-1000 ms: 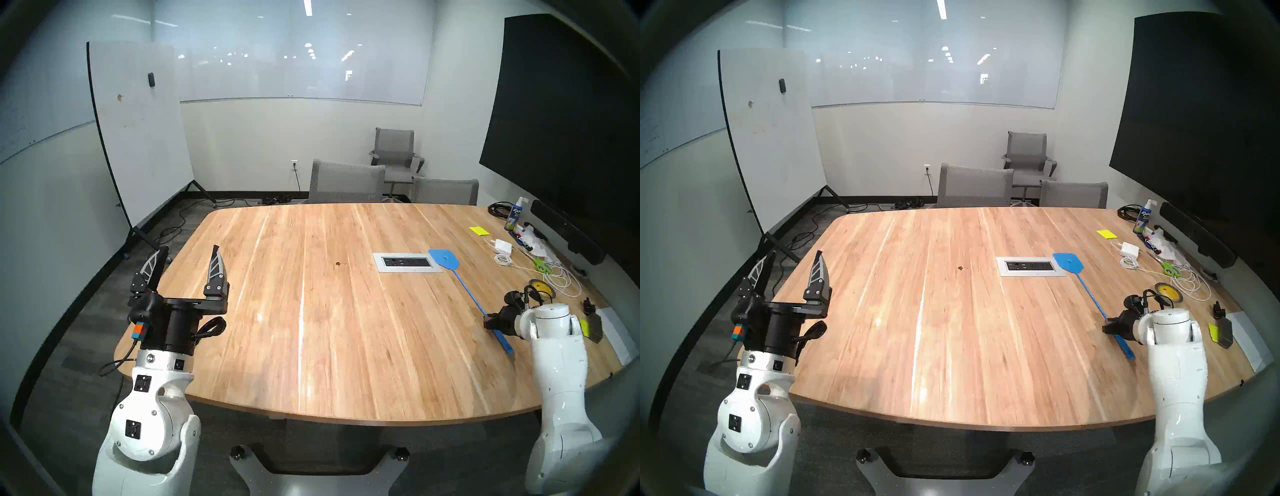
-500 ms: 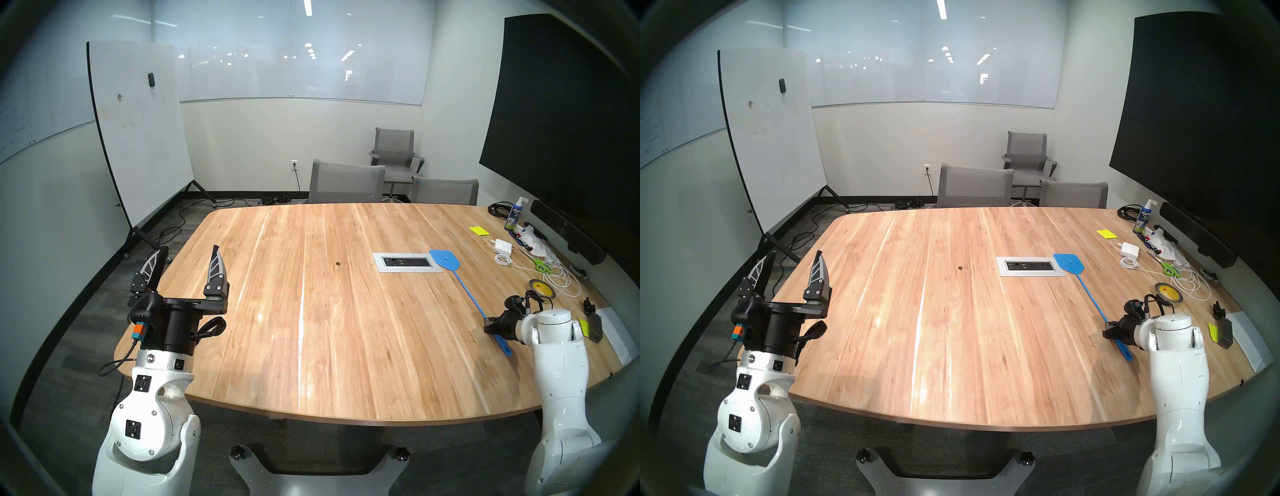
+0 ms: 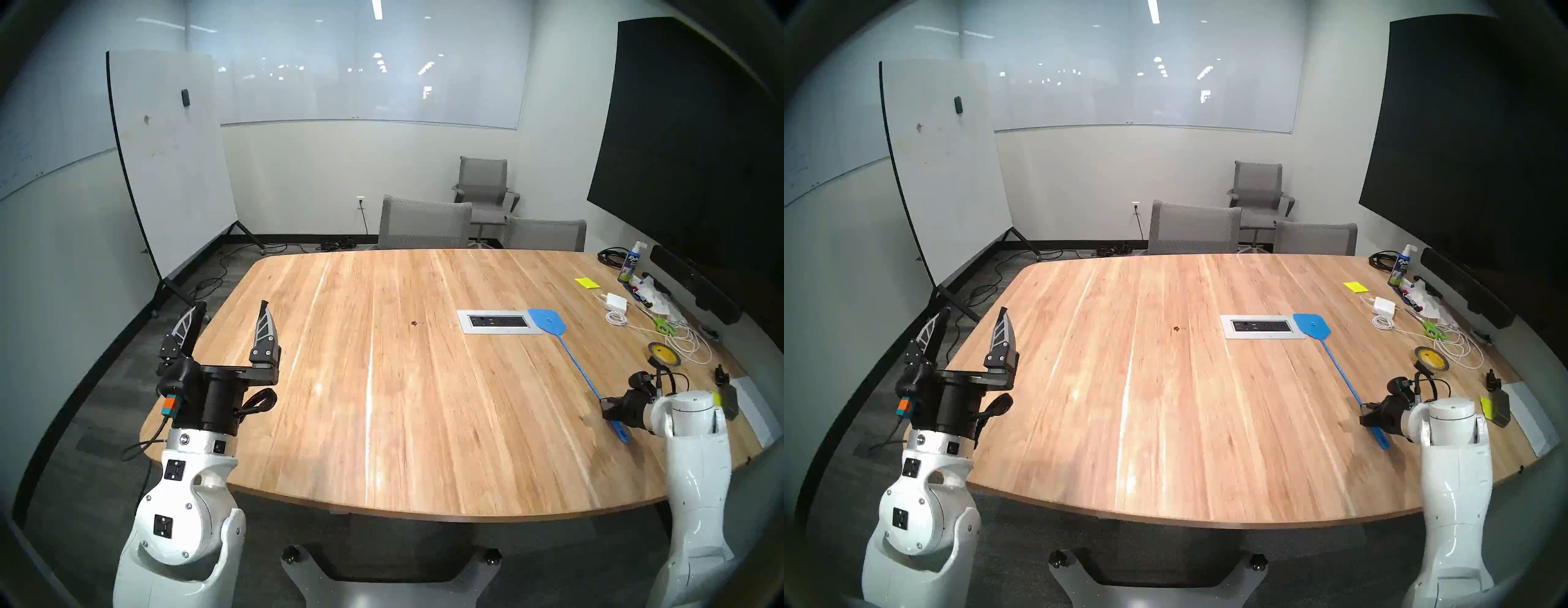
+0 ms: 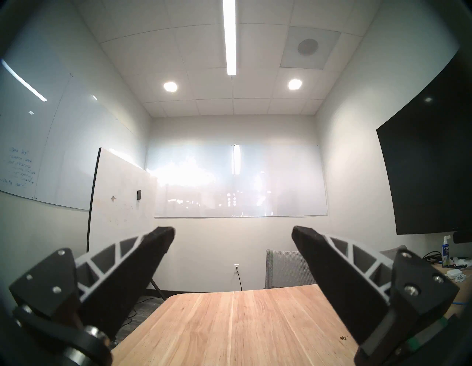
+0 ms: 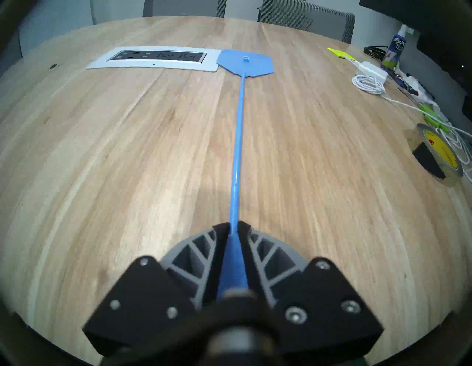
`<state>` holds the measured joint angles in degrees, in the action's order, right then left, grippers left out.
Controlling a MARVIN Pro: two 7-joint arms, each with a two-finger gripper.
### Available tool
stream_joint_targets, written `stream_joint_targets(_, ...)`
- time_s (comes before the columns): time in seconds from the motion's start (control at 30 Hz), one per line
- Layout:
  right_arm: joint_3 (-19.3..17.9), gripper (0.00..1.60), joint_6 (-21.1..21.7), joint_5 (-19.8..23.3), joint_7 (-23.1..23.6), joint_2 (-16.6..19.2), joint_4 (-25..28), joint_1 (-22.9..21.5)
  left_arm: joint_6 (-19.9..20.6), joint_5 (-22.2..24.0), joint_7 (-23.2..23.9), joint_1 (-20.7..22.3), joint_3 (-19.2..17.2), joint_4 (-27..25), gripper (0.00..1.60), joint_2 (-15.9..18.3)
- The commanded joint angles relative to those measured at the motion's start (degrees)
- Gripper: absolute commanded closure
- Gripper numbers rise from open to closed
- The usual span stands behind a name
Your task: Swat a bug on table
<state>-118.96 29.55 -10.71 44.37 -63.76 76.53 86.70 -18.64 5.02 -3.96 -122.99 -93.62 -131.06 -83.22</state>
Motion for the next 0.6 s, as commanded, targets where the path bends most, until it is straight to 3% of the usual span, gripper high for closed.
stream_joint_targets(0.0,-2.8,0.97,-0.1,0.9,1.5,-0.2,4.9,4.9,-0.1,0.0,0.0,-0.1,0.1,-1.2,0.00,0.0)
stream_joint_targets(0.57,-2.8,0.92,-0.2,1.1,1.6,-1.0,7.0,2.3,-0.1,0.0,0.0,-0.1,0.1,-1.1,0.00,0.0)
